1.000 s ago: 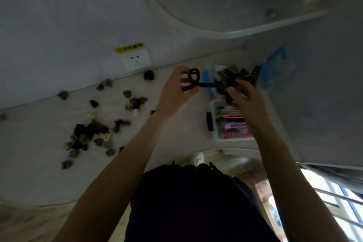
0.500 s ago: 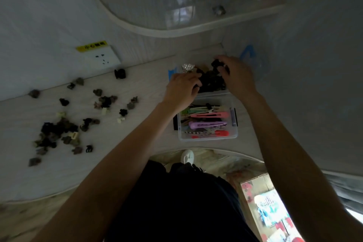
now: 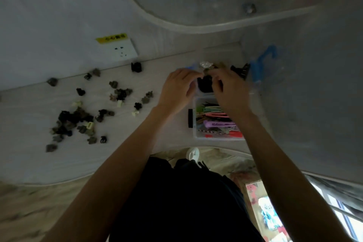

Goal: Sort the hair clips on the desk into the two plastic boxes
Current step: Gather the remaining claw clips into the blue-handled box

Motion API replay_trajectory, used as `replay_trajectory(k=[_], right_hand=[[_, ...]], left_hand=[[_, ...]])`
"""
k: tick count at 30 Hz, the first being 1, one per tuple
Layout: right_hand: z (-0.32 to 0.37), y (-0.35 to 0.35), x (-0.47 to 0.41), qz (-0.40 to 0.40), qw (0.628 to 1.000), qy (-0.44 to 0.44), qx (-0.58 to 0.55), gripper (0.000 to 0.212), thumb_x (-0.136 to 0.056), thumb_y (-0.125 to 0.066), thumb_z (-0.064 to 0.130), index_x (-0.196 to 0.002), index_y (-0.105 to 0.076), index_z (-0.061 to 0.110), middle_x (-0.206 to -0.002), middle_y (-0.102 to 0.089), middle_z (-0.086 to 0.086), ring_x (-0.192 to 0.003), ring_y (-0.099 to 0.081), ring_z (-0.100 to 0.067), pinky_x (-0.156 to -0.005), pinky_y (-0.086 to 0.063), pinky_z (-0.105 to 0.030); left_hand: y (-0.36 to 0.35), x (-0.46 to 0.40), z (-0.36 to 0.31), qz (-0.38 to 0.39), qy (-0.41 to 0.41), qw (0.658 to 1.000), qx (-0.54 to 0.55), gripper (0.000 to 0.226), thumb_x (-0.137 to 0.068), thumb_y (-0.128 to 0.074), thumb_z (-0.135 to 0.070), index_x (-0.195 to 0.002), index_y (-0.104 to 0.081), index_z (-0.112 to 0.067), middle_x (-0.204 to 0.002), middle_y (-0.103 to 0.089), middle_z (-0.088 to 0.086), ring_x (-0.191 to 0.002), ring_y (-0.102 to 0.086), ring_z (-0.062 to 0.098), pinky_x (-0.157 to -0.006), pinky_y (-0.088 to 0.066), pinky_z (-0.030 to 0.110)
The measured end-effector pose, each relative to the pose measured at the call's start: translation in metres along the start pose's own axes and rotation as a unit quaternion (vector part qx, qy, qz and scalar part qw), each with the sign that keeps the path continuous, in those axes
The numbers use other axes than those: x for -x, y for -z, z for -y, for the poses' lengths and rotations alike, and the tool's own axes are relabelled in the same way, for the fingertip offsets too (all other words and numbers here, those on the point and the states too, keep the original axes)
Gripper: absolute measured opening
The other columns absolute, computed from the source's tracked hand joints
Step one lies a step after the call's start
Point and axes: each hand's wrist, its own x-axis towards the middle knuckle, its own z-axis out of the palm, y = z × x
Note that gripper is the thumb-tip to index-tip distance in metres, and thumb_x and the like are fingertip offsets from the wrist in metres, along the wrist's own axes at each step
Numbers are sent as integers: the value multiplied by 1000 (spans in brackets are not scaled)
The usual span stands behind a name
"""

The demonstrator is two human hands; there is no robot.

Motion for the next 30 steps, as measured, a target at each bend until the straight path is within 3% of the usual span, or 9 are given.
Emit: replay_trajectory(k=[4,9,13,15,17,21,24,27,30], right_hand=[[54,-43,17,66,996,50,-32,21,-91,-49,10,-106,-64,10,-106,-67,-9,-101,-61,-25,-87,-48,-33],[108,-113,25,207,974,72,-64,32,-92,-47,13,-123,-56,12,-124,-56,-9,-115,-49,-26,-94,-43,-35],[127,-166,19,324,943,26,69,81,-85,-62,37,-147,-13,22,-157,-4,-12,-143,-4,-36,-115,-17,-51],[128,-183,11,328,939,-35,95,98,-78,-68,43,-148,-2,25,-156,12,-14,-143,8,-38,-114,-11,-56],[125,-192,8,309,942,-90,91,105,-72,-73,46,-147,-3,25,-156,12,-15,-142,5,-38,-112,-14,-57],[129,-202,20,267,952,-148,26,99,-73,-73,45,-147,-12,19,-152,-4,-17,-138,-9,-38,-112,-19,-48],[154,-219,32,272,952,-134,-44,91,-80,-69,33,-148,-9,18,-152,-6,-17,-139,-9,-37,-114,-13,-43],[180,-233,39,306,950,-40,-49,86,-85,-62,23,-148,-4,20,-156,-4,-13,-141,-6,-33,-114,-15,-42],[183,-237,32,311,949,41,-31,67,-90,-53,23,-147,-17,16,-154,-19,-11,-140,-19,-29,-114,-18,-37]], left_hand=[[39,59,42,-108,107,988,35,22,-89,-50,-7,-103,-66,-11,-101,-68,6,-94,-61,24,-81,-48,33],[87,158,114,-106,313,944,-8,26,-86,-57,-11,-111,-63,-12,-108,-65,11,-96,-58,30,-92,-46,42],[111,223,162,-36,467,878,-100,83,-74,-71,-46,-141,-34,-17,-147,-29,18,-135,-25,39,-108,-20,51],[121,247,178,-9,536,840,-78,106,-64,-69,-65,-146,-16,-25,-154,-11,14,-139,-11,37,-108,-16,57],[126,265,191,7,579,814,-53,111,-62,-63,-73,-147,-8,-27,-155,-6,11,-138,-11,38,-106,-21,59],[123,277,202,-34,638,769,1,95,-76,-53,-68,-147,-12,-20,-145,-22,19,-128,-29,43,-98,-35,55],[111,263,197,-61,598,795,78,80,-84,-58,-49,-145,-20,-13,-137,-32,24,-122,-39,42,-100,-36,49],[96,238,185,-50,534,829,157,74,-88,-56,-36,-147,-16,-14,-139,-30,18,-124,-40,33,-104,-36,40],[89,221,183,-23,471,864,175,64,-91,-53,-31,-146,-23,-18,-135,-36,15,-118,-45,27,-98,-37,31]])
